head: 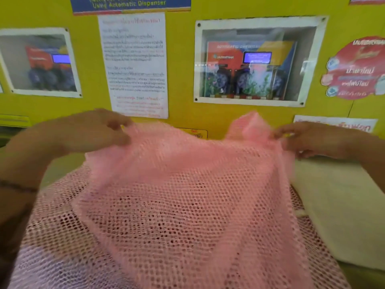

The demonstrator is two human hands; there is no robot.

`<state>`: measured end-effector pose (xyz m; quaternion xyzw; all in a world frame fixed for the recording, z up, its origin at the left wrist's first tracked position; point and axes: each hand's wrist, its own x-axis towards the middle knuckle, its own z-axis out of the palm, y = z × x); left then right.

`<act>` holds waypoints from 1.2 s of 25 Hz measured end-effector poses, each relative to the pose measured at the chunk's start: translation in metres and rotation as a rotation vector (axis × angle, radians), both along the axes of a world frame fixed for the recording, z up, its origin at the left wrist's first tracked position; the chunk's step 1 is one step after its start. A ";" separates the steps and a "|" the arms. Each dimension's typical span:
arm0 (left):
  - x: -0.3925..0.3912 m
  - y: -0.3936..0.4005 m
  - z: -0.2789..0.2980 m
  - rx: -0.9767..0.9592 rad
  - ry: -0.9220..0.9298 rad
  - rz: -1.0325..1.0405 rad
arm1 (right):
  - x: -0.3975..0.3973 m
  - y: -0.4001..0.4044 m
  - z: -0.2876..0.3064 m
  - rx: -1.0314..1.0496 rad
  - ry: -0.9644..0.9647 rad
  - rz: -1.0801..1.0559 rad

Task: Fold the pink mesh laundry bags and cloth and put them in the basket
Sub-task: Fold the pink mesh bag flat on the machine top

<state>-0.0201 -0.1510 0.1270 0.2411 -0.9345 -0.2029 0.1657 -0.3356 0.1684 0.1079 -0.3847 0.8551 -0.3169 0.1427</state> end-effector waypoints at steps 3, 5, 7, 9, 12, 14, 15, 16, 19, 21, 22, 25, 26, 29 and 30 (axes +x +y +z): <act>-0.001 0.017 0.004 0.132 -0.121 -0.161 | -0.004 -0.001 -0.011 0.294 0.511 -0.150; -0.021 0.012 -0.006 0.057 0.009 -0.067 | 0.016 -0.013 -0.008 0.221 0.526 -0.111; -0.042 0.001 -0.027 -0.037 0.013 0.097 | 0.035 -0.027 -0.009 0.276 0.472 -0.025; -0.059 -0.009 -0.053 -0.121 -0.108 0.186 | 0.051 -0.039 -0.019 0.369 0.445 0.020; -0.071 -0.004 -0.077 -0.123 -0.348 0.116 | 0.060 -0.054 -0.038 0.524 0.394 0.043; -0.076 0.003 -0.079 -0.145 -0.279 0.049 | 0.059 -0.060 -0.043 0.612 0.375 0.043; -0.076 0.002 -0.077 -0.137 -0.168 0.034 | 0.055 -0.061 -0.043 0.629 0.373 0.027; -0.076 -0.002 -0.073 -0.106 -0.040 0.051 | 0.049 -0.061 -0.043 0.633 0.371 -0.005; -0.068 -0.021 -0.052 -0.087 0.241 0.162 | 0.029 -0.054 -0.047 0.687 0.427 -0.152; -0.056 -0.039 -0.035 -0.139 0.407 0.259 | 0.021 -0.049 -0.051 0.698 0.424 -0.178; -0.048 -0.050 -0.029 -0.173 0.469 0.317 | 0.016 -0.047 -0.049 0.616 0.406 -0.184; -0.031 -0.091 -0.019 -0.314 0.378 0.438 | 0.004 -0.043 -0.037 0.274 0.474 -0.268; -0.029 -0.097 -0.019 -0.352 0.216 0.468 | 0.007 -0.044 -0.033 0.261 0.519 -0.290; -0.034 -0.085 -0.033 -0.291 0.022 0.364 | 0.024 -0.050 -0.036 0.275 0.644 -0.284; -0.034 -0.074 -0.038 -0.246 0.058 0.272 | 0.033 -0.054 -0.039 0.236 0.639 -0.237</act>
